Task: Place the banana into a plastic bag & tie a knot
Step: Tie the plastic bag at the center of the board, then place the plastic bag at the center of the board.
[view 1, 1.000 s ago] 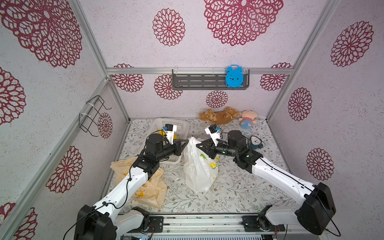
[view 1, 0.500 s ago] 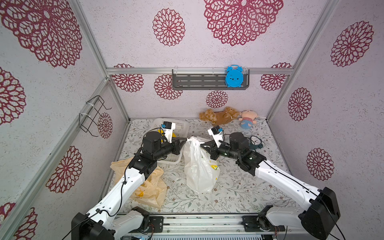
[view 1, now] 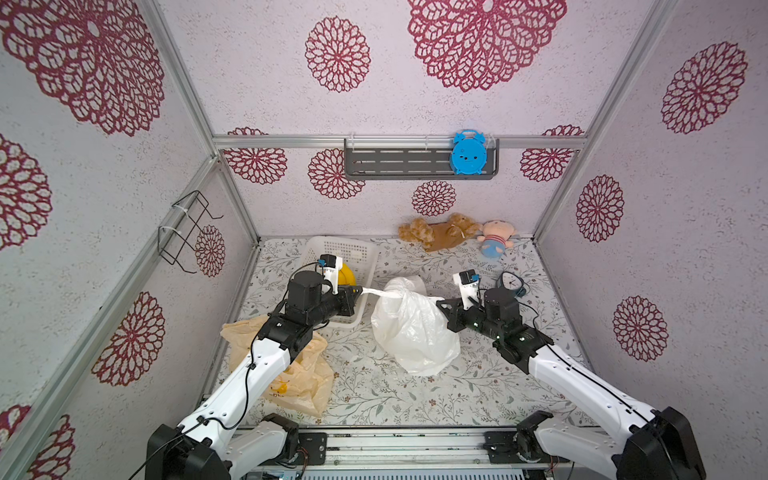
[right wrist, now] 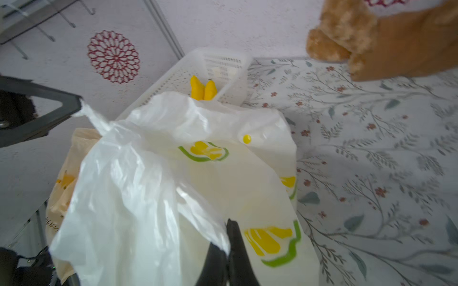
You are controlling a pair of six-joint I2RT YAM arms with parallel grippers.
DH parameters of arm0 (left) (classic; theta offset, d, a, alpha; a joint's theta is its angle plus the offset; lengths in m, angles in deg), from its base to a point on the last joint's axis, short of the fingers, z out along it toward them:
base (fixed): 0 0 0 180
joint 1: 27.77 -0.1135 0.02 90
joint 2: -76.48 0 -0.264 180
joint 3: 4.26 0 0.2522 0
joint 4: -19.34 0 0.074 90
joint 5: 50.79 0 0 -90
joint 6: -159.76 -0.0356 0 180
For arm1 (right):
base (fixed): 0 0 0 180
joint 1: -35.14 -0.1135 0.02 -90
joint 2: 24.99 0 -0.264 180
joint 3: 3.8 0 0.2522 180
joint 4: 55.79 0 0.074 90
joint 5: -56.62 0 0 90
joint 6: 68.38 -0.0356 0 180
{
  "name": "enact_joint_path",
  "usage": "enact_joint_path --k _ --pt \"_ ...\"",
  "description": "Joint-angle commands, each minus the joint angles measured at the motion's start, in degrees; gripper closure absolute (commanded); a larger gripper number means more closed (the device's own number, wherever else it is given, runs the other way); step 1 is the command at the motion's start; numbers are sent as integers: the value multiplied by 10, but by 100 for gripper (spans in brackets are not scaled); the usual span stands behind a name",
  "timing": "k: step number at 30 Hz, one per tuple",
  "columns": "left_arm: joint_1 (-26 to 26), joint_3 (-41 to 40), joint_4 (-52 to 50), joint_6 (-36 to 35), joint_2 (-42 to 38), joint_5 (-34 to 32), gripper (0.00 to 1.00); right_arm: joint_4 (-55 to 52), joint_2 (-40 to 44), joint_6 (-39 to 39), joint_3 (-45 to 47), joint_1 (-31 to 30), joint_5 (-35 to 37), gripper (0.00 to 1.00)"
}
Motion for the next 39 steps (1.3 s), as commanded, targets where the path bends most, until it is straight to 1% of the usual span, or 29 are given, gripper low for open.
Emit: enact_joint_path --k 1,4,7,12,17,19,22,24,26,30,33,36,39 --pt "-41 -2 43 14 24 -73 100 -71 23 -69 21 62 143 100" --pt "-41 35 43 8 58 -56 100 -89 37 -76 -7 84 156 100" --pt "-41 106 26 -12 94 -50 100 -100 33 -79 -49 123 146 100" --pt "-52 284 -19 -48 199 -39 100 -90 4 -96 -107 223 117 100" --pt "-54 461 -44 -46 329 26 100 -79 -31 -117 -159 326 79 100" --pt "-51 514 -46 -37 376 46 100 -82 -46 -122 -181 364 76 100" --pt "-40 580 -51 -33 436 56 100 -81 -65 -127 -198 409 71 100" --pt "-27 610 -42 -39 470 58 100 -76 -80 -128 -199 432 80 100" --pt "-15 630 -27 -43 521 51 100 -65 -99 -131 -192 450 81 100" --pt "3 662 16 -42 611 42 100 -46 -151 -110 -167 466 118 100" --pt "16 706 -9 -57 688 16 100 -24 -206 -107 -143 484 109 100" --pt "27 692 4 -56 724 3 100 0 -240 -113 -120 495 98 100" --pt "37 661 17 -54 718 -3 100 8 -244 -116 -113 495 91 100"
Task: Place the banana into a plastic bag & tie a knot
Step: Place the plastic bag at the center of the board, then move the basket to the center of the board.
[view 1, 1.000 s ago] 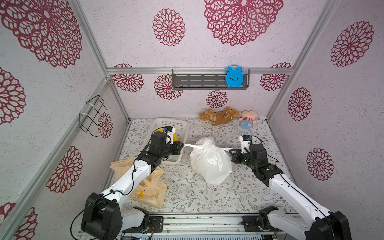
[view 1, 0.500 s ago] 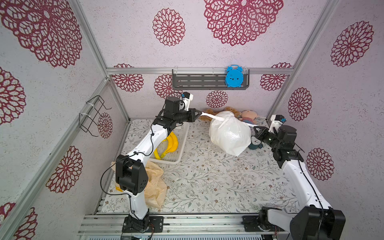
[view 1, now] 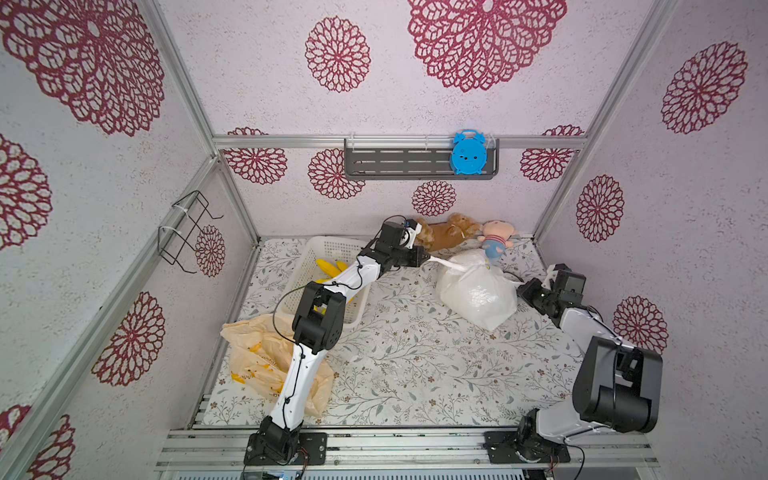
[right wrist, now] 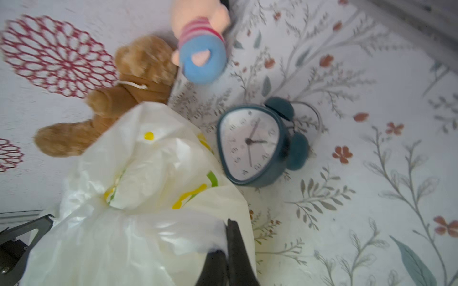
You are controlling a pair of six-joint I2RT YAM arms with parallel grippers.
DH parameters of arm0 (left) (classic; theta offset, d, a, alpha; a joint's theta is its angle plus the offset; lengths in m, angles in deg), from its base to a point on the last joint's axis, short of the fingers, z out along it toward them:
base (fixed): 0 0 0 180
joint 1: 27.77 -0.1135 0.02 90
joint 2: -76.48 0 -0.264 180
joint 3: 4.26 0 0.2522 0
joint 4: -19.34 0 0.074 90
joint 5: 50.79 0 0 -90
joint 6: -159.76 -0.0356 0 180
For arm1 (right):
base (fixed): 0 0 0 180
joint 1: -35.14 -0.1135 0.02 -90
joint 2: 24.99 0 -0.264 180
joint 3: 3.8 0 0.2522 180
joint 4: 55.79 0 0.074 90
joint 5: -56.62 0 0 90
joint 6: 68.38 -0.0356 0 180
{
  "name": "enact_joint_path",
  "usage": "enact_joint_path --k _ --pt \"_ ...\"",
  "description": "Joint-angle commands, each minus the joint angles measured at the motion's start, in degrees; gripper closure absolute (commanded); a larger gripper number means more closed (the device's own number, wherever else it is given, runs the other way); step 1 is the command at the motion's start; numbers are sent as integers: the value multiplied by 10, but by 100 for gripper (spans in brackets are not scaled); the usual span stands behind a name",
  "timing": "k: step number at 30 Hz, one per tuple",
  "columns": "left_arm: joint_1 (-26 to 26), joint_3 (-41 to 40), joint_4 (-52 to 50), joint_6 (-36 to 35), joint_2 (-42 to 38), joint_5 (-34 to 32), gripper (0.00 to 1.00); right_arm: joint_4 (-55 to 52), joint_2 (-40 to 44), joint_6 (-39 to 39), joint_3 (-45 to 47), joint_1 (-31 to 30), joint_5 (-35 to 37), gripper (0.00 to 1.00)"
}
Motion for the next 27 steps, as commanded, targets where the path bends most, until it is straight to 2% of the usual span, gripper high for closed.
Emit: enact_joint_path --k 1,5,6,7,8,9,10,12,14,16,19,23,27 --pt "-46 -20 23 -11 -28 -118 100 19 13 -6 -8 58 150 100" --pt "-42 -53 25 -9 -66 -117 100 -3 27 1 -20 58 158 100" --pt "-43 -53 16 -10 -73 -113 98 -9 31 4 -24 59 153 100" --pt "-43 -53 7 -12 -82 -111 91 -17 33 7 -31 58 148 100" --pt "-43 -55 -2 -14 -95 -108 82 -25 39 10 -36 58 140 100" --pt "-43 -63 -9 -14 -114 -104 70 -31 48 12 -39 57 134 90" --pt "-42 -73 -10 -13 -134 -101 57 -37 58 16 -41 57 130 76" --pt "-40 -113 -5 -12 -193 -107 26 -56 82 26 -49 55 124 55" --pt "-39 -151 -11 -12 -249 -123 1 -77 104 36 -57 54 118 34" --pt "-39 -190 -28 -10 -310 -141 3 -97 123 44 -67 51 105 18" --pt "-39 -269 -57 -4 -402 -191 3 -118 156 58 -74 36 81 1" --pt "-45 -396 -93 12 -541 -284 3 -144 195 82 -83 -27 71 1" --pt "-56 -478 -187 42 -665 -395 3 -153 214 105 -92 -116 45 1"
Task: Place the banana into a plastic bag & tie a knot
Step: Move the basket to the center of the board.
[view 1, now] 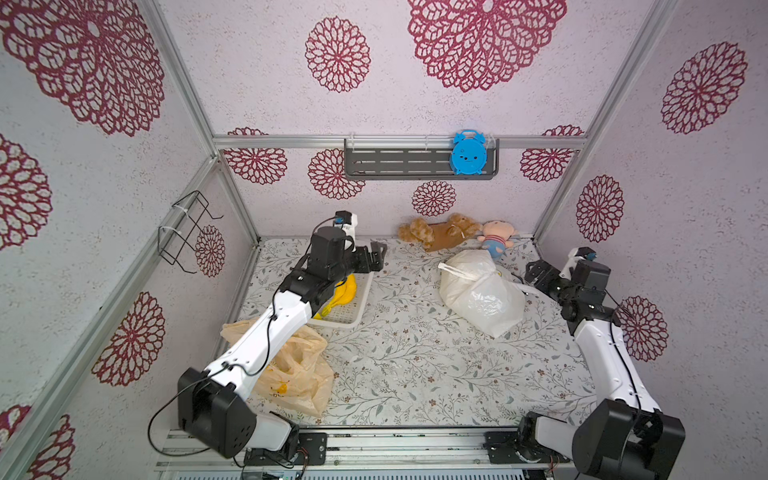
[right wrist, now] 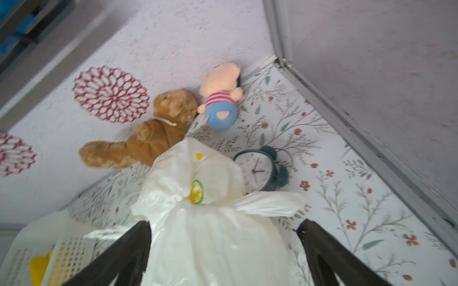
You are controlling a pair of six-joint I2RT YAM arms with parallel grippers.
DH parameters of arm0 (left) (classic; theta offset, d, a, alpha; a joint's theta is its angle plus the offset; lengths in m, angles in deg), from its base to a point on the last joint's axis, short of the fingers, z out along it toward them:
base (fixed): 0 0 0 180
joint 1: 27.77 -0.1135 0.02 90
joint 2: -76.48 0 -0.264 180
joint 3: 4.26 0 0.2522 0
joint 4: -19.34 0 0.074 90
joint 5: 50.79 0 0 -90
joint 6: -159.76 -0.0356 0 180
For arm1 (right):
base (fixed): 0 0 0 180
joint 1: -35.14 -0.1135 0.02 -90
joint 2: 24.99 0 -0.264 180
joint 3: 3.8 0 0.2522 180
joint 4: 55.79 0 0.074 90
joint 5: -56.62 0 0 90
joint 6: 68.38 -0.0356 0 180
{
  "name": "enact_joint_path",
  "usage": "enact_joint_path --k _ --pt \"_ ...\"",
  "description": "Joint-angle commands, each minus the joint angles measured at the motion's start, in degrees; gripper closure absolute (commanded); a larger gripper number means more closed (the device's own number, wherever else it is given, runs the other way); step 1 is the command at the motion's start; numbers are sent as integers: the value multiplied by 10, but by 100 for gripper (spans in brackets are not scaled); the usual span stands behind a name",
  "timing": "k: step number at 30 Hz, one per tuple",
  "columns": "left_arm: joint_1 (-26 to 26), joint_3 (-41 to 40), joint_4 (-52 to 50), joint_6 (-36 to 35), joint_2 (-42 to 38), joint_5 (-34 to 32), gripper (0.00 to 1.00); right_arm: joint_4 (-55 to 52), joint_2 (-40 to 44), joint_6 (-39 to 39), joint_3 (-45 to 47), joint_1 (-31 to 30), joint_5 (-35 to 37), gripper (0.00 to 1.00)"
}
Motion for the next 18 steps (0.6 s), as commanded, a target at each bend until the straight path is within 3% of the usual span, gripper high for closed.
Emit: enact_joint_path --k 1,6,11,14,18 --pt "-15 -55 -123 34 -69 -129 3 -14 21 36 -16 -66 -48 1" --pt "-47 -125 -215 63 -195 -178 3 17 7 33 -1 -194 -119 1" --pt "-85 -150 -282 103 -256 -226 3 45 -31 42 7 -341 -135 3" --pt "-115 -168 -282 134 -278 -242 3 55 -85 49 -9 -422 -117 5" --pt "-167 -198 -225 159 -282 -200 3 67 -181 62 -53 -518 -102 9"
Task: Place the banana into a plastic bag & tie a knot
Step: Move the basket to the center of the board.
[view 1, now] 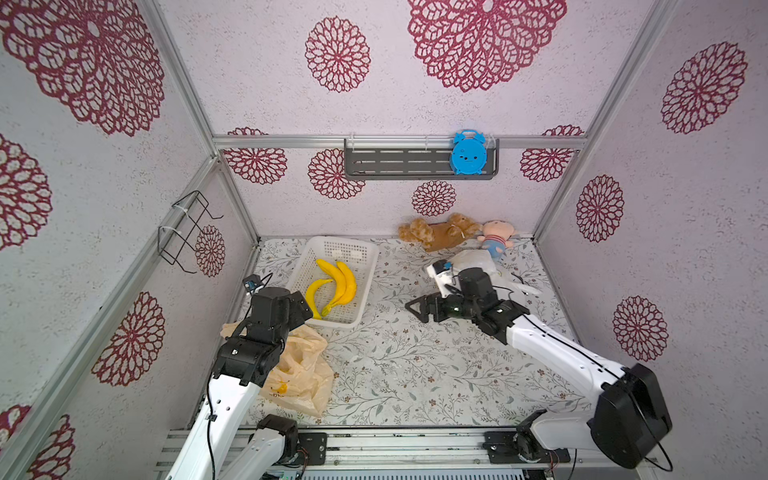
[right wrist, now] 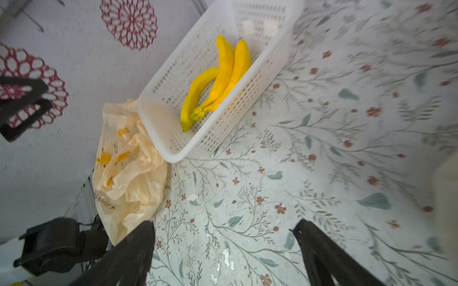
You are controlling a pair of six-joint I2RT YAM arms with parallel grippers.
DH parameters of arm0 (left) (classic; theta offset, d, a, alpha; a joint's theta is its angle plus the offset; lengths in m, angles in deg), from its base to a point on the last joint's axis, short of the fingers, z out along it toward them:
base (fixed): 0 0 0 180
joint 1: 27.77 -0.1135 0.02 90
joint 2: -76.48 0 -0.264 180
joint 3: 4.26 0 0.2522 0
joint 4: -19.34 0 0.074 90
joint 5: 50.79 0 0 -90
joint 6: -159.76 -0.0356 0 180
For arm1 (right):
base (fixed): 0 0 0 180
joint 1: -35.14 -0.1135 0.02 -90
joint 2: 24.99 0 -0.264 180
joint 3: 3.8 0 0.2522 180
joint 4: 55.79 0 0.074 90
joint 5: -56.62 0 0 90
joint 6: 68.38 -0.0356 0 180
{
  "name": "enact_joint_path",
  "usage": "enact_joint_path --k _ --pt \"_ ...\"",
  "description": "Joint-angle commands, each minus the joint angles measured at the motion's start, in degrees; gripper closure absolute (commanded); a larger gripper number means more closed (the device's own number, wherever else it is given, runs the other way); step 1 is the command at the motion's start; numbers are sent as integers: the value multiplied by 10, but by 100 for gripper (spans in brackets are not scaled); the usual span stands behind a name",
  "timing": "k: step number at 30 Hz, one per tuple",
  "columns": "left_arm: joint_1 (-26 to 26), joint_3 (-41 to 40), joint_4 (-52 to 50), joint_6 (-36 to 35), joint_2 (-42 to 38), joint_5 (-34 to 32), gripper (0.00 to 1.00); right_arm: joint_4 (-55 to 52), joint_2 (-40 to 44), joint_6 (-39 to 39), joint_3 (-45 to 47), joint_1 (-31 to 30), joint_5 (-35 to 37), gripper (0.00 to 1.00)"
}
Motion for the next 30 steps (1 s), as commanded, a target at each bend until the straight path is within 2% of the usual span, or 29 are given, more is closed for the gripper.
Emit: enact_joint_path --k 1,4,7,12,16,18,22,30 --pt "-41 -24 54 33 11 28 3 16 -70 27 -55 -61 13 10" --pt "-84 -16 122 37 80 80 3 11 -123 16 -92 -89 54 11" --pt "-111 8 170 39 169 117 3 29 -141 3 -100 -95 40 16" --pt "-156 39 214 22 259 97 3 -11 -203 27 -151 -144 69 17" --pt "-198 91 234 0 365 179 3 -11 -225 14 -154 -147 101 17" --pt "-203 116 247 -7 414 214 3 -22 -223 16 -154 -146 121 16" --pt "-198 145 290 3 486 326 3 -39 -208 13 -145 -139 148 14" --pt "-145 186 310 2 553 370 3 -32 -158 -6 -95 -103 155 14"
